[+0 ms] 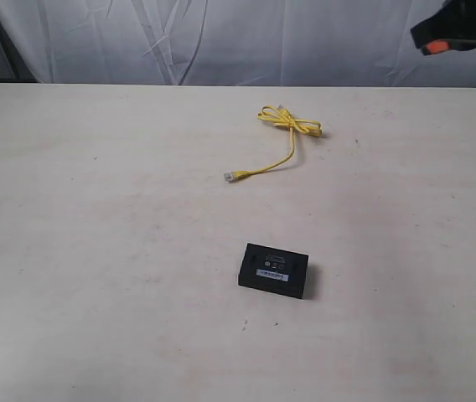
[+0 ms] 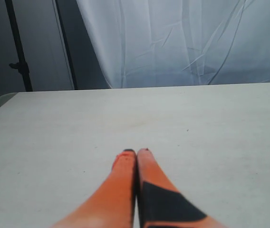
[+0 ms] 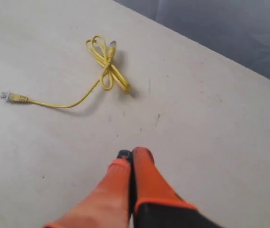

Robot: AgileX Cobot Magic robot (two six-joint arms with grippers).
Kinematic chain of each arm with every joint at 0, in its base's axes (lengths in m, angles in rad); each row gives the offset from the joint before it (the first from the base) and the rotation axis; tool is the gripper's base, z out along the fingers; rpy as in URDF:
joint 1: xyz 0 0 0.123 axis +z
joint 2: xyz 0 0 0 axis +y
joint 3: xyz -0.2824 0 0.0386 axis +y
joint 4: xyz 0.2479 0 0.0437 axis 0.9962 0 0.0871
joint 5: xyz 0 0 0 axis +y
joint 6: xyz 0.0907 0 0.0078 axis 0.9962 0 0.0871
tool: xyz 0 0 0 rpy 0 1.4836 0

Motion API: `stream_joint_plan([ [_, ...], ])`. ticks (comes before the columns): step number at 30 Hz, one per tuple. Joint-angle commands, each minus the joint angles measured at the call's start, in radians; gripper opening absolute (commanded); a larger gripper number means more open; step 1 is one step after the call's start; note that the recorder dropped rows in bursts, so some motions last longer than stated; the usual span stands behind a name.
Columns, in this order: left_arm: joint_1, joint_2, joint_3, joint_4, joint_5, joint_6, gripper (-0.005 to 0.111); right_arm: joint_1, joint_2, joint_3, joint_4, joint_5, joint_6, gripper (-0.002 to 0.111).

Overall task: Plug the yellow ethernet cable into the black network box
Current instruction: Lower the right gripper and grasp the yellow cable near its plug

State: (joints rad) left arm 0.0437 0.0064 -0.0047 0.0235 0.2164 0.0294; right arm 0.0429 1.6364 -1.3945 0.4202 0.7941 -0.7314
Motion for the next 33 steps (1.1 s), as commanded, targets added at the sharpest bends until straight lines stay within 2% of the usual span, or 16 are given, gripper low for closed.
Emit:
stream_joint_plan([
  [1, -0.007, -0.006, 0.005, -0.003, -0.009, 0.000, 0.000, 0.061, 0.167, -0.174, 0.002, 0.072, -0.134, -0.001],
  [11, -0.007, -0.006, 0.005, -0.006, -0.009, 0.000, 0.000, 0.153, 0.510, -0.540, 0.012, 0.270, -0.403, -0.001],
  [15, -0.007, -0.006, 0.005, -0.006, -0.009, 0.000, 0.000, 0.179, 0.616, -0.648, 0.032, 0.399, -0.728, -0.001],
  [23, -0.007, -0.006, 0.005, -0.006, -0.009, 0.000, 0.000, 0.219, 0.751, -0.685, 0.077, 0.402, -1.077, -0.001],
  [28, -0.007, -0.006, 0.005, -0.006, -0.009, 0.000, 0.000, 0.237, 0.796, -0.685, 0.072, 0.340, -1.102, 0.000],
  [30, -0.007, -0.006, 0.005, -0.006, -0.009, 0.000, 0.000, 0.237, 0.799, -0.685, 0.051, 0.329, -1.102, 0.006],
  [33, -0.007, -0.006, 0.005, -0.006, -0.009, 0.000, 0.000, 0.237, 0.800, -0.685, 0.034, 0.338, -1.118, 0.026],
])
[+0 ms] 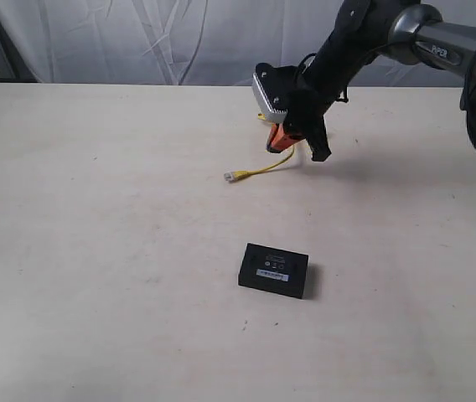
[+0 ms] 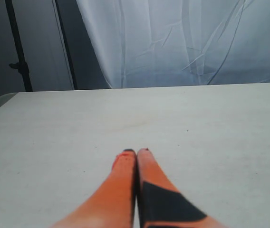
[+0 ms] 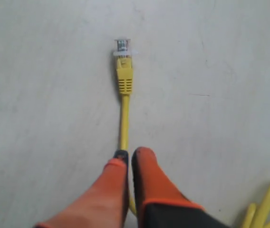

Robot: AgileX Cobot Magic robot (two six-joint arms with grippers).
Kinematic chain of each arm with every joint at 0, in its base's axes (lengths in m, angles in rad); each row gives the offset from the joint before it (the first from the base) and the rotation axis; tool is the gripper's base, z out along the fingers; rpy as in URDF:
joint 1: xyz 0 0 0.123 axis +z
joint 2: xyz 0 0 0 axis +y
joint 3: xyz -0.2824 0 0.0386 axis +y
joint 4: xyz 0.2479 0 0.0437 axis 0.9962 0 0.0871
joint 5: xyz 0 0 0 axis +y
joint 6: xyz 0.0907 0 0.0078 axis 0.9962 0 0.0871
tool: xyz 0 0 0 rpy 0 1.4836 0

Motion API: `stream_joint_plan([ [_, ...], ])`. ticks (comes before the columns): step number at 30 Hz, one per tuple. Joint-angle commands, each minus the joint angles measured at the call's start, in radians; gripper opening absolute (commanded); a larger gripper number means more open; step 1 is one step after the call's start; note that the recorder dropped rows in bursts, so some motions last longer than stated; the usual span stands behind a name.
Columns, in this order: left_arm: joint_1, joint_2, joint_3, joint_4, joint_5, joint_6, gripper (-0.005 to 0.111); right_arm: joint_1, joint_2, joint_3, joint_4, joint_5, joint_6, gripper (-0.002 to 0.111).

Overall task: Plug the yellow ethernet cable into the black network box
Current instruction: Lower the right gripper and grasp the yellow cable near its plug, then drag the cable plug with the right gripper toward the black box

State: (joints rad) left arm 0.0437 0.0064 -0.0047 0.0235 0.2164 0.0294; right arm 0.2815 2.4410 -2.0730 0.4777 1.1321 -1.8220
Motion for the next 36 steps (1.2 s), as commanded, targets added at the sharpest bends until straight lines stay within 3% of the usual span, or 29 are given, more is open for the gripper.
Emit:
stream_joint_plan([
  [1, -0.007, -0.006, 0.005, -0.006, -0.009, 0.000, 0.000, -0.002, -0.004, -0.007, -0.049, 0.004, -0.037, 0.034],
  [5, -0.007, -0.006, 0.005, -0.006, -0.009, 0.000, 0.000, -0.002, 0.003, -0.007, -0.121, 0.005, -0.053, 0.048],
  [26, -0.007, -0.006, 0.005, -0.006, -0.009, 0.000, 0.000, -0.002, 0.087, -0.007, -0.102, -0.136, -0.069, 0.047],
  [28, -0.007, -0.006, 0.005, -0.006, -0.009, 0.000, 0.000, -0.002, 0.092, -0.007, -0.102, -0.136, -0.071, 0.041],
  [30, -0.007, -0.006, 0.005, -0.006, -0.009, 0.000, 0.000, -0.002, 0.096, -0.007, -0.102, -0.131, -0.071, 0.021],
  [31, -0.007, -0.006, 0.005, -0.006, -0.009, 0.000, 0.000, -0.002, 0.096, -0.007, -0.102, -0.118, -0.071, 0.003],
  [36, -0.007, -0.006, 0.005, -0.006, -0.009, 0.000, 0.000, -0.002, 0.078, -0.007, -0.112, -0.066, -0.069, -0.001],
])
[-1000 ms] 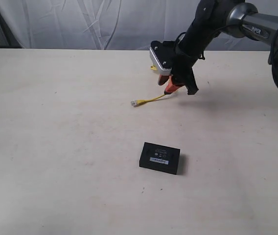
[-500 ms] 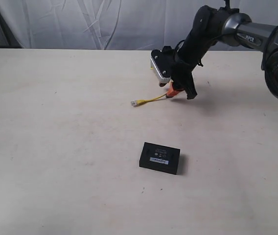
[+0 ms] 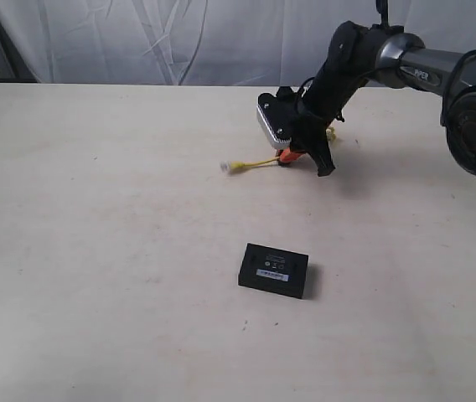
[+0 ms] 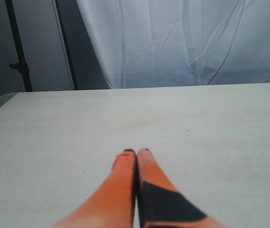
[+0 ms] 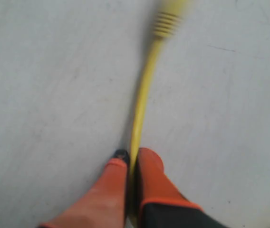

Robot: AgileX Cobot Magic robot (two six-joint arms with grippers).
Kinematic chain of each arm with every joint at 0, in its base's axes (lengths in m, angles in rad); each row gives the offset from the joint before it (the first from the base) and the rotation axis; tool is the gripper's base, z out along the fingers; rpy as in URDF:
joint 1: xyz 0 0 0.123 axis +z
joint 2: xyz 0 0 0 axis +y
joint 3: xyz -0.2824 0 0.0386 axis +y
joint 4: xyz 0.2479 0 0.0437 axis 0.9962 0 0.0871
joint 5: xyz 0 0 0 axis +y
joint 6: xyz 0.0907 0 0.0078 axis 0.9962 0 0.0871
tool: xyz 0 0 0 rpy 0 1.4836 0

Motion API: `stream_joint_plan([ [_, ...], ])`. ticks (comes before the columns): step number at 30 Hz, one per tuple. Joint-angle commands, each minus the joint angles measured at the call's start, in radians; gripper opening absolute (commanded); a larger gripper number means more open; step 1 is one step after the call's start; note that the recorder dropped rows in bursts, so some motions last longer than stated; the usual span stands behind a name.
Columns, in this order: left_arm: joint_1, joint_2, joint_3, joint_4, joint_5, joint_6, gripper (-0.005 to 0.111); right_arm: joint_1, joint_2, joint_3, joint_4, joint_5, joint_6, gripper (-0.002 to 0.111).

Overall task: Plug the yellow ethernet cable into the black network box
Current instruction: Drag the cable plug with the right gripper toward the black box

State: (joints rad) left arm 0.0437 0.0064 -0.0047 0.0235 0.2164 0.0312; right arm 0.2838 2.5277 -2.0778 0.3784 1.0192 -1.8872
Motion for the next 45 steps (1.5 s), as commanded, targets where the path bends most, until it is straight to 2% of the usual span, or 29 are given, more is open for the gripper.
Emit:
stream_joint_plan([
  [1, -0.007, -0.006, 0.005, -0.006, -0.009, -0.002, 0.000, -0.004, -0.021, -0.002, -0.013, 0.047, 0.003, -0.001],
  [5, -0.007, -0.006, 0.005, -0.006, -0.009, -0.002, 0.000, -0.004, -0.079, -0.002, -0.017, 0.060, 0.104, -0.001],
  [11, -0.007, -0.006, 0.005, -0.008, -0.009, -0.002, 0.000, -0.004, -0.210, 0.030, -0.134, 0.153, 0.279, -0.001],
  [22, -0.007, -0.006, 0.005, -0.008, -0.009, -0.002, 0.000, -0.004, -0.645, 0.599, -0.257, 0.000, 0.402, -0.001],
  [28, -0.007, -0.006, 0.005, -0.008, -0.009, -0.002, 0.000, -0.006, -0.829, 0.870, -0.324, -0.048, 0.407, -0.001],
  [30, -0.007, -0.006, 0.005, -0.008, -0.009, -0.002, 0.000, -0.021, -0.864, 0.948, -0.329, -0.064, 0.407, -0.001],
  [33, -0.007, -0.006, 0.005, -0.011, -0.009, -0.002, 0.000, -0.105, -0.938, 1.130, -0.291, -0.192, 0.397, -0.001],
  [35, -0.007, -0.006, 0.005, -0.011, -0.009, -0.002, 0.000, -0.124, -0.960, 1.223, -0.291, -0.284, 0.345, -0.001],
  [40, -0.007, -0.006, 0.005, -0.011, -0.009, -0.002, 0.000, -0.124, -0.956, 1.356, -0.290, -0.477, 0.243, -0.001],
  [45, -0.007, -0.006, 0.005, -0.011, -0.009, -0.002, 0.000, -0.116, -0.879, 1.364, -0.253, -0.508, 0.234, -0.001],
])
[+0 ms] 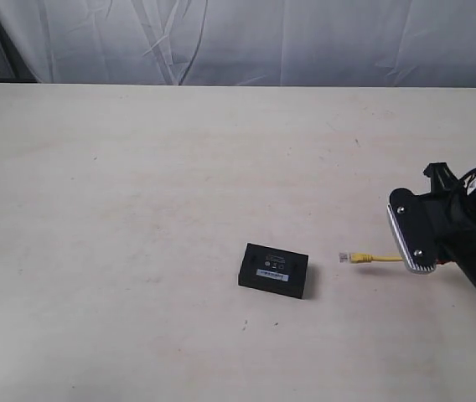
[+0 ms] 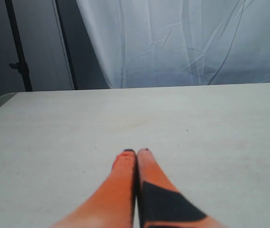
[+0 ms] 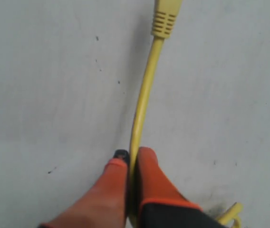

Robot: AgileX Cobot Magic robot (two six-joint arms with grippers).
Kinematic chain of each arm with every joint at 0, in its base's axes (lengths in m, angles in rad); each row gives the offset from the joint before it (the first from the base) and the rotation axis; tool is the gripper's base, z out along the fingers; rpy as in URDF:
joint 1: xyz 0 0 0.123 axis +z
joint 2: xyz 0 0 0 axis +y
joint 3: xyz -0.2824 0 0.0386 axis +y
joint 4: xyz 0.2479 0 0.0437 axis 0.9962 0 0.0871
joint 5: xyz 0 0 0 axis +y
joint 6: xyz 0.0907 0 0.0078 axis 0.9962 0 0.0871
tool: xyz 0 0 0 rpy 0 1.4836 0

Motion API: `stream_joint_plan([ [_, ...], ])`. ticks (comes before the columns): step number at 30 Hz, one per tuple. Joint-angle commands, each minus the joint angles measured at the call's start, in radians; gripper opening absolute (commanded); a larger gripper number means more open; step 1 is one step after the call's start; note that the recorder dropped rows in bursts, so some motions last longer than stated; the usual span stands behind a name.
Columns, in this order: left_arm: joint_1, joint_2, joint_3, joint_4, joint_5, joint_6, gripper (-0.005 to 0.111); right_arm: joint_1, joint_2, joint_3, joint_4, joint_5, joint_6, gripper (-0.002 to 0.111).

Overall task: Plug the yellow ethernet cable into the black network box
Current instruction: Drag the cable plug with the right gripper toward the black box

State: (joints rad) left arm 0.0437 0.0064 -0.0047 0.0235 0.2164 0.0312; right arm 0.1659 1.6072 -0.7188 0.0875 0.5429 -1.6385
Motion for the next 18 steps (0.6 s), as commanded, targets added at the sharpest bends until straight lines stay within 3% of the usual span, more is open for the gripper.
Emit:
stream_joint_plan([
  [1, -0.007, -0.006, 0.005, -0.011, -0.009, -0.002, 0.000, 0.005, 0.057, 0.005, 0.038, -0.046, -0.015, -0.001],
  [6, -0.007, -0.006, 0.005, -0.011, -0.009, -0.002, 0.000, 0.005, 0.097, 0.005, 0.074, -0.077, -0.034, 0.002],
  [14, -0.007, -0.006, 0.005, -0.014, -0.011, -0.004, 0.000, 0.005, 0.105, 0.005, 0.078, -0.097, -0.036, 0.059],
  [16, -0.007, -0.006, 0.005, -0.014, -0.025, -0.004, 0.000, 0.005, 0.083, 0.005, 0.080, -0.118, -0.036, 0.068],
  [18, -0.007, -0.006, 0.005, -0.014, -0.074, -0.004, 0.000, 0.005, 0.053, 0.003, 0.086, -0.118, -0.036, 0.070],
])
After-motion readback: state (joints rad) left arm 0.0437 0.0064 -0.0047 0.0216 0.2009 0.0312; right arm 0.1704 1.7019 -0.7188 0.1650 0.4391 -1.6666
